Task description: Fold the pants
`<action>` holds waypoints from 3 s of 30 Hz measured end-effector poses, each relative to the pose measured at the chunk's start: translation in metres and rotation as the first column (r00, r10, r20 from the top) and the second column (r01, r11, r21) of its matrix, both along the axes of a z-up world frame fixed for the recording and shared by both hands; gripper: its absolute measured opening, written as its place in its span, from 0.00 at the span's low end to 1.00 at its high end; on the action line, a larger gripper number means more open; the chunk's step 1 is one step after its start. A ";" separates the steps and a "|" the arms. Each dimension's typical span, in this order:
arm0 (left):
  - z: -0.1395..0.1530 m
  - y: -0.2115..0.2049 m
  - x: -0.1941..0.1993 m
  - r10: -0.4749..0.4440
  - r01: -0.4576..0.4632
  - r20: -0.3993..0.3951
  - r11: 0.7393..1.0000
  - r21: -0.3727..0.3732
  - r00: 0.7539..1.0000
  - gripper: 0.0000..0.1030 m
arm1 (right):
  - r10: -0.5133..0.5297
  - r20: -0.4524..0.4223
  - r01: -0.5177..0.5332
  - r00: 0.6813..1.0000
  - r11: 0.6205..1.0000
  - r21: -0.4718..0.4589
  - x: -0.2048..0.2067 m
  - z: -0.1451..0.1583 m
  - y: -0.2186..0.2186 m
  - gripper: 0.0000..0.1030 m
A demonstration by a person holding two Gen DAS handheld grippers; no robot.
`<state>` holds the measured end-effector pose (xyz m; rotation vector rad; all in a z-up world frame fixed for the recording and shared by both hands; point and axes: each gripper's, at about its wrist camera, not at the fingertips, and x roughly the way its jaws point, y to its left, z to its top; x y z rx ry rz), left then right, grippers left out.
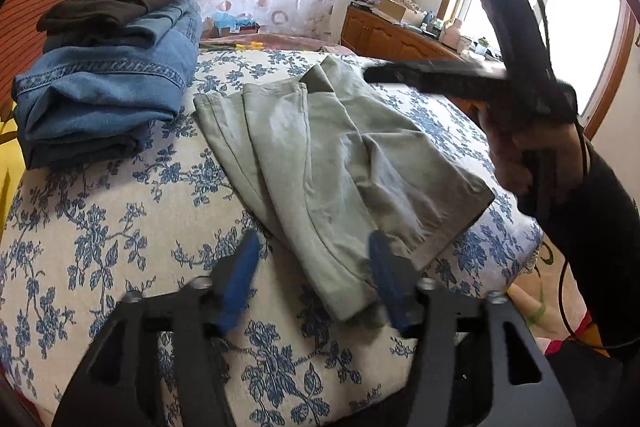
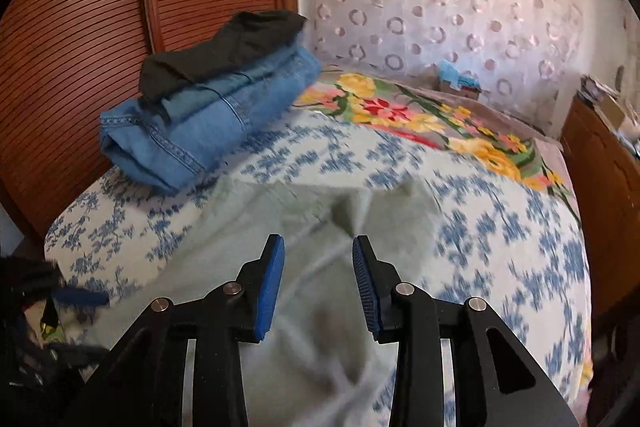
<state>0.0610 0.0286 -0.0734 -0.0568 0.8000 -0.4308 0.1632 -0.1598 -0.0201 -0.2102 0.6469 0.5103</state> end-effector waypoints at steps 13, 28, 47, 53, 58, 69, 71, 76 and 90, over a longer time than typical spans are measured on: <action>-0.001 -0.001 0.035 0.023 -0.024 0.024 0.999 0.039 0.999 0.65 | -0.081 -0.060 0.081 0.995 0.997 0.000 -0.026 -0.029 -0.022 0.36; 0.010 -0.027 0.093 -0.020 0.016 0.041 0.995 0.101 0.999 0.53 | -0.143 -0.100 0.136 0.985 0.988 -0.073 -0.020 -0.044 -0.016 0.52; -0.015 -0.076 0.185 -0.048 0.060 -0.052 0.962 0.265 0.997 0.42 | -0.157 -0.067 0.150 0.985 0.984 -0.100 -0.023 -0.045 -0.015 0.54; -0.016 -0.071 0.192 -0.036 0.048 -0.052 0.964 0.263 0.998 0.16 | -0.159 -0.071 0.152 0.985 0.984 -0.093 -0.023 -0.045 -0.016 0.54; 0.001 -0.052 0.184 -0.012 0.011 0.003 0.968 0.249 1.000 0.05 | -0.159 -0.071 0.152 0.985 0.984 -0.095 -0.023 -0.045 -0.017 0.54; 0.022 -0.011 0.176 0.069 -0.085 0.072 0.964 0.254 0.995 0.05 | -0.162 -0.066 0.155 0.985 0.983 -0.103 -0.023 -0.045 -0.017 0.54; 0.022 -0.009 0.174 0.069 -0.086 0.076 0.964 0.252 0.995 0.05 | -0.162 -0.065 0.155 0.985 0.982 -0.105 -0.023 -0.045 -0.017 0.54; 0.024 -0.002 0.171 0.082 -0.100 0.082 0.964 0.246 0.993 0.05 | -0.162 -0.062 0.154 0.985 0.982 -0.109 -0.023 -0.045 -0.017 0.54; 0.028 -0.001 0.138 0.054 -0.077 0.114 0.975 0.209 0.992 0.50 | -0.161 -0.062 0.154 0.985 0.982 -0.109 -0.023 -0.045 -0.017 0.54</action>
